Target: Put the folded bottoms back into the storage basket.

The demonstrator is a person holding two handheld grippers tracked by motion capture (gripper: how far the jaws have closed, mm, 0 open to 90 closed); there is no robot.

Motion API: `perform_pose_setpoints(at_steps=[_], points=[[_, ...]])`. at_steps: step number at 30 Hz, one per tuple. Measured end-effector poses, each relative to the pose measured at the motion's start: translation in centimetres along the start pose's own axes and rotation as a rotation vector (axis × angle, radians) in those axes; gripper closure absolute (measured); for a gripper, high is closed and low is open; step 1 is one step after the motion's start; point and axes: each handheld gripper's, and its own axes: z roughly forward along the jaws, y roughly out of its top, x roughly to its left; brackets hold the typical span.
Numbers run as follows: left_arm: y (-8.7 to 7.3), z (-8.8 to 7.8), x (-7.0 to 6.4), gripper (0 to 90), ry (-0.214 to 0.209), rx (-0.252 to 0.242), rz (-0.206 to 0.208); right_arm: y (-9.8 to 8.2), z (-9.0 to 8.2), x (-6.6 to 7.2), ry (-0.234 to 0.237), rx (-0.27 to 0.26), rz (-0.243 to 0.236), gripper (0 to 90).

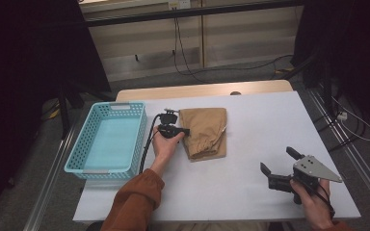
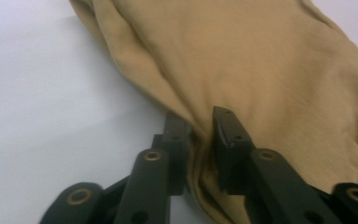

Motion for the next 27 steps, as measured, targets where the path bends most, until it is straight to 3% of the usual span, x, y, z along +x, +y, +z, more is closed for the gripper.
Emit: perform_pose_setpoints(at_steps=[4,8,21,27], points=[[-0.2,0.1,-0.3,80.0,0.002,-0.015,0.02,0.0,-0.1,0.0,0.006,0.0,0.0,0.1],[-0.3,-0.1,-0.3,85.5,-0.021,-0.022,-0.026,0.0,-0.1,0.0,0.006,0.0,0.0,0.2],[0.2,-1.2,-0.7,86.2,-0.037,-0.068,-0.019,0.0,-0.1,0.0,0.006,-0.001,-0.003,0.1],[0.8,-2.2,-1.0,86.2,-0.073,-0.107,-0.018,0.0,-0.1,0.0,0.005,-0.001,-0.001,0.1]])
